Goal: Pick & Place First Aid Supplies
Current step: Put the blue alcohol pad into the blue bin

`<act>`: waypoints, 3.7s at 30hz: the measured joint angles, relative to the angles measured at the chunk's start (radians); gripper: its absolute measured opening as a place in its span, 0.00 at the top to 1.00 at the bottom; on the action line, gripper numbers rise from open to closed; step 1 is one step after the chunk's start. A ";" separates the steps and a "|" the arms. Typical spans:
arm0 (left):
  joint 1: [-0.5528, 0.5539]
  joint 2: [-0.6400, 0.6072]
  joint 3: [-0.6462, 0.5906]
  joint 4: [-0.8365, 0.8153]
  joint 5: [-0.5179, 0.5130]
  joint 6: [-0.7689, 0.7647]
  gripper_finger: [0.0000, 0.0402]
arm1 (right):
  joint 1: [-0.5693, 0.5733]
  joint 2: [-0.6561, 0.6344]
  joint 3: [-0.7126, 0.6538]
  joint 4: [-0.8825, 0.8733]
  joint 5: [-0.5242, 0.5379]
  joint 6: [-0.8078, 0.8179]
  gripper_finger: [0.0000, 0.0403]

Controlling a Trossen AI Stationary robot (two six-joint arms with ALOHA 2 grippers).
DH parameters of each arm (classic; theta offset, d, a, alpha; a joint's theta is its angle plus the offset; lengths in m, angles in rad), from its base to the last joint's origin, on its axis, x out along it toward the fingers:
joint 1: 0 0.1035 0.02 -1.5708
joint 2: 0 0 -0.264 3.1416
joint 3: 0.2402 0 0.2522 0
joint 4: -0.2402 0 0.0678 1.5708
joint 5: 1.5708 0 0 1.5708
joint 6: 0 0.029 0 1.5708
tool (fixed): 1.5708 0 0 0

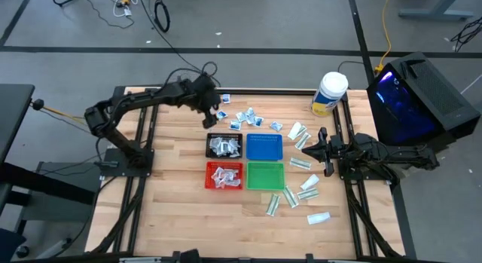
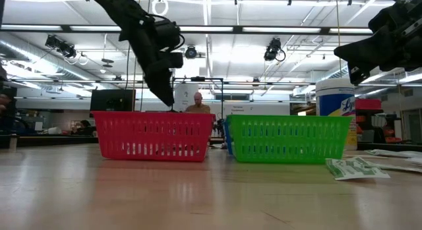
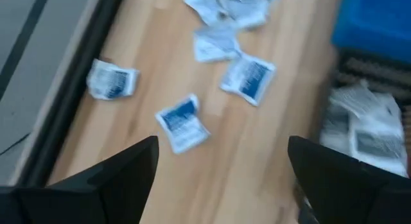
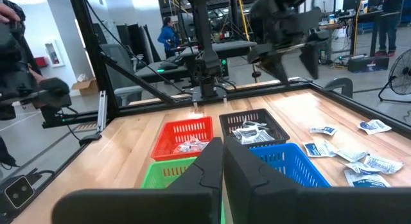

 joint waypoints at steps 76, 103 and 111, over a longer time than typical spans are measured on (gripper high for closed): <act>0.040 0.538 0.359 -0.209 -0.072 -0.205 0.35 | 0.000 0.000 0.000 0.000 0.000 0.000 0.96; 0.017 0.510 0.449 -0.318 -0.067 -0.203 0.60 | 0.000 0.000 0.000 0.000 0.000 0.000 0.96; -0.044 0.509 0.607 -0.408 -0.067 -0.144 0.60 | 0.000 0.000 0.000 0.000 0.000 0.000 0.96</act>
